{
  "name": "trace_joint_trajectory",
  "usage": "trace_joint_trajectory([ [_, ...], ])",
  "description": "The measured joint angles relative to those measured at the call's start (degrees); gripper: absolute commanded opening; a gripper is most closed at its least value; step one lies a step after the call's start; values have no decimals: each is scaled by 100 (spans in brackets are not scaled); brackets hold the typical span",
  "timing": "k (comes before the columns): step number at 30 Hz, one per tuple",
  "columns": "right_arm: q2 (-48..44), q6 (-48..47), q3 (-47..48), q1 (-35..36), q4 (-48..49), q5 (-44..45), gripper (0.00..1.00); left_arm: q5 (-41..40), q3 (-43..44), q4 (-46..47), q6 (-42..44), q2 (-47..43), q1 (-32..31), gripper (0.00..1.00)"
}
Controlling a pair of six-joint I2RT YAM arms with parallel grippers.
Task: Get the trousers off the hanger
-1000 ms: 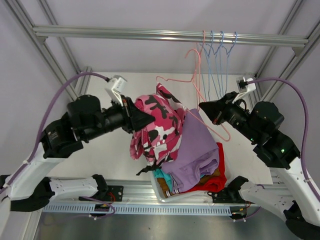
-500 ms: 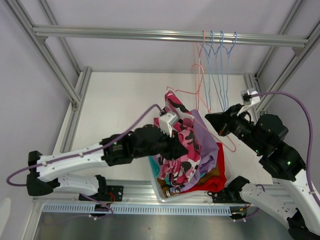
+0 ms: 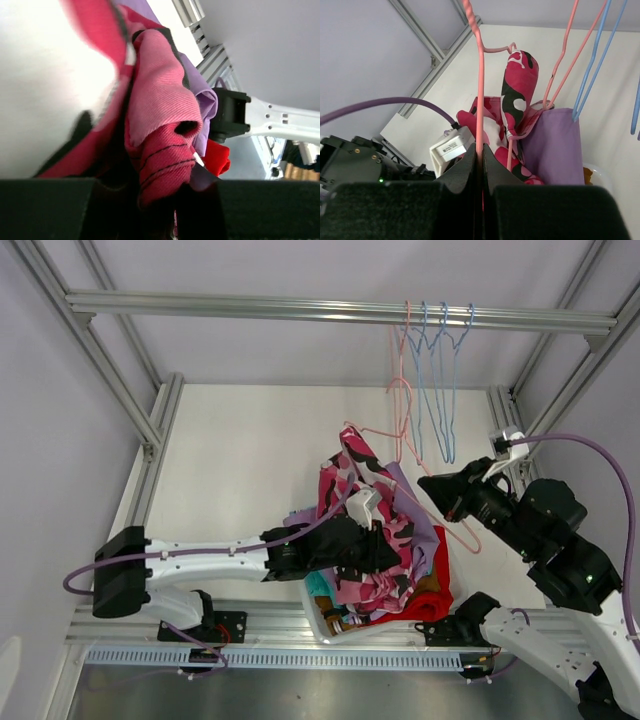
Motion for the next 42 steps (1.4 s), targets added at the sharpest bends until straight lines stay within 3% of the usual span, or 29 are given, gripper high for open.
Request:
trace_joint_trajectory([
  [10,354,-212,944,0,-540,127,0,131,-514,1335,-485,393,0,1],
  [12,431,-249,1075,0,-579,131,0,125,-538,1438,-529,422,0,20],
  [13,455,-256,1108,0,-573,131,0,87,-535,1440,-538,420,-7,20],
  [17,461,-271,1141,0,-520,142,0,-186,-361,1097,-575,393,-105,1],
  [24,505,-310,1460,0,-632,168,0,-374,-326,914,-780,461,-164,1],
  [34,704,-439,2247,-2,-708,173,0,-177,-568,2098,-1198,1108,-133,1],
  [42,190,-431,1923,-2,-743,168,0,-232,-640,2378,-1290,1182,-129,1],
])
